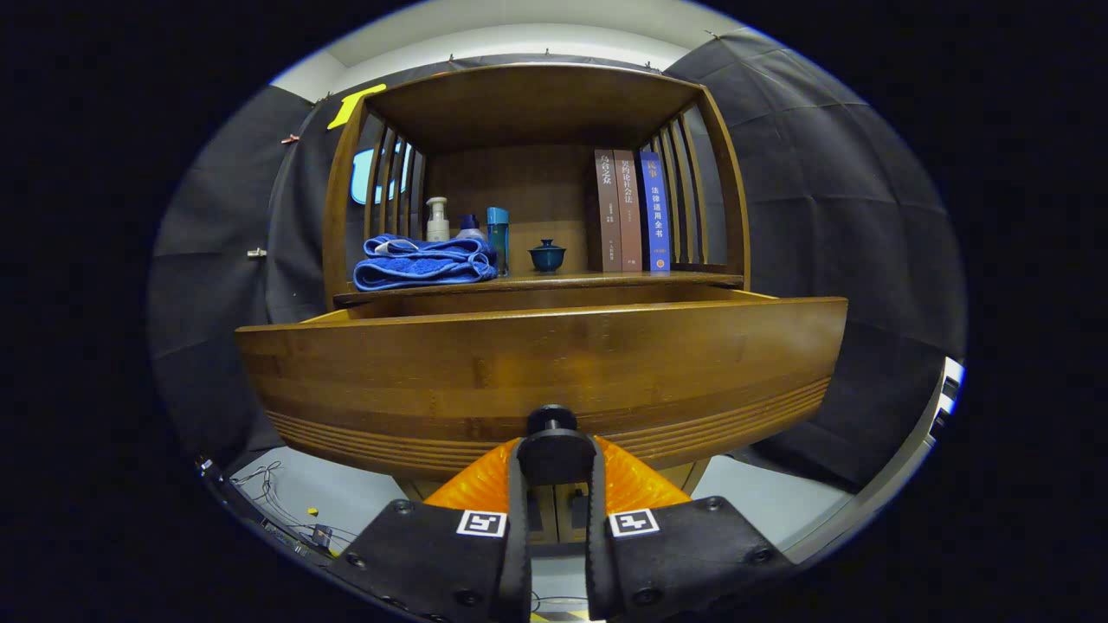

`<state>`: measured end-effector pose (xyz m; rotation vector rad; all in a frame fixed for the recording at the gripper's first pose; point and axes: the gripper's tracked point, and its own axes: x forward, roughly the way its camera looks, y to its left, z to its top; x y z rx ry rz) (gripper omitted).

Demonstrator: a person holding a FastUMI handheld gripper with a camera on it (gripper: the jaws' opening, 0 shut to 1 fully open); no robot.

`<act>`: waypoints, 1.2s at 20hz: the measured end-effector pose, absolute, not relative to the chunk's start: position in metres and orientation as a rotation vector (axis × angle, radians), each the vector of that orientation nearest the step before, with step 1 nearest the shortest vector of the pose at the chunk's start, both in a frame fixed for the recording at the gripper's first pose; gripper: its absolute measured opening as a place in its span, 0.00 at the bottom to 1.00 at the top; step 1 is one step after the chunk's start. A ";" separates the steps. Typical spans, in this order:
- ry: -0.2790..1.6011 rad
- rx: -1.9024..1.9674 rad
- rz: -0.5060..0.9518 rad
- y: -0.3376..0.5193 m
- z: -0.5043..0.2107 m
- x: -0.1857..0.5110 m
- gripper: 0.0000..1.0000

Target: Pull open the drawer, take out the items inside it, and place them on the countertop above the cabinet.

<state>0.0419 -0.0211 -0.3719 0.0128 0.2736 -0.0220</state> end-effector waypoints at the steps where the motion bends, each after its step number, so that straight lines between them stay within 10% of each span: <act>1: 0.280 0.009 -0.021 -0.021 -0.374 0.041 0.28; 5: 0.287 -0.026 -0.010 -0.020 -0.379 0.038 0.39; 10: 0.295 -0.027 0.068 -0.010 -0.366 0.024 0.98; 24: 0.490 0.042 0.237 -0.005 -0.188 0.093 0.99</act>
